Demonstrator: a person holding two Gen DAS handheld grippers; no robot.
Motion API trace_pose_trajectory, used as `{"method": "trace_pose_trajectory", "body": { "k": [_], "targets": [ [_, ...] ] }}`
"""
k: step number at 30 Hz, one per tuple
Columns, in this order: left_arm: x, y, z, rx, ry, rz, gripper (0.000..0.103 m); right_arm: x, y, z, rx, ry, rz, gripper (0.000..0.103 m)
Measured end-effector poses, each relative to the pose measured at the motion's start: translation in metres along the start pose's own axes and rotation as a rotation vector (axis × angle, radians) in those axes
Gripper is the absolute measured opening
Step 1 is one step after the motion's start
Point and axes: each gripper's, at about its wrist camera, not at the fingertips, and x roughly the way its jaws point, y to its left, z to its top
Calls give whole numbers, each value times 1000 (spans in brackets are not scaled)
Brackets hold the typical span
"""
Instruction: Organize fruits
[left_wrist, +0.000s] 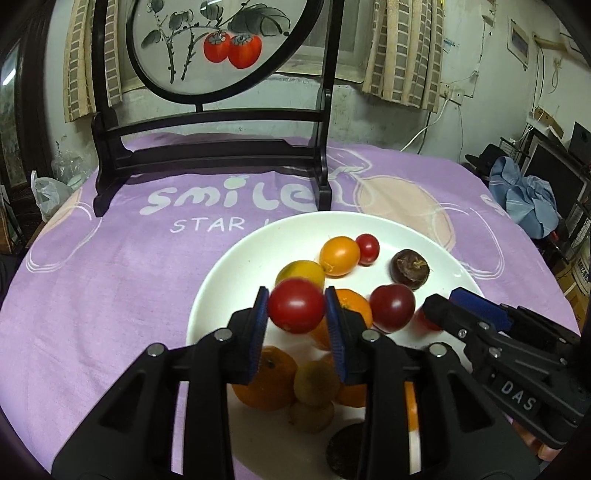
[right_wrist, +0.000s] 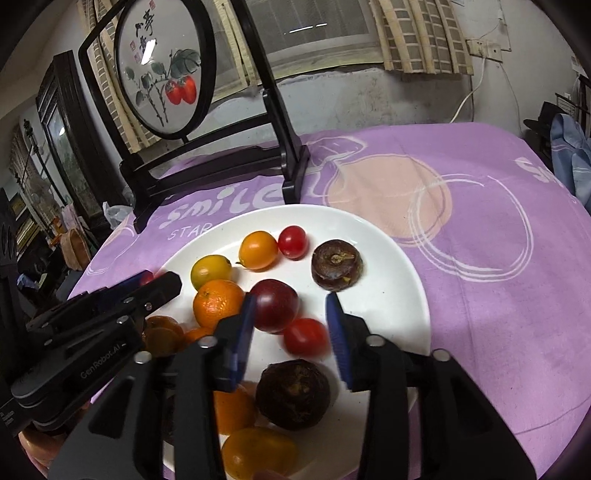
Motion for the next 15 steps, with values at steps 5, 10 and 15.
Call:
{"method": "trace_pose_trajectory", "body": {
  "k": [5,10,15],
  "targets": [
    [-30,1,8,-2,-70,66,78,-15,4,4,-14,18,-5,62],
    [-85,2,1,20,-132,85,99,-61,19,-10,-94,2,16,82],
    [-133,8,-33,52,-133,100,101,-120,31,-53,-223,-37,18,102]
  ]
}}
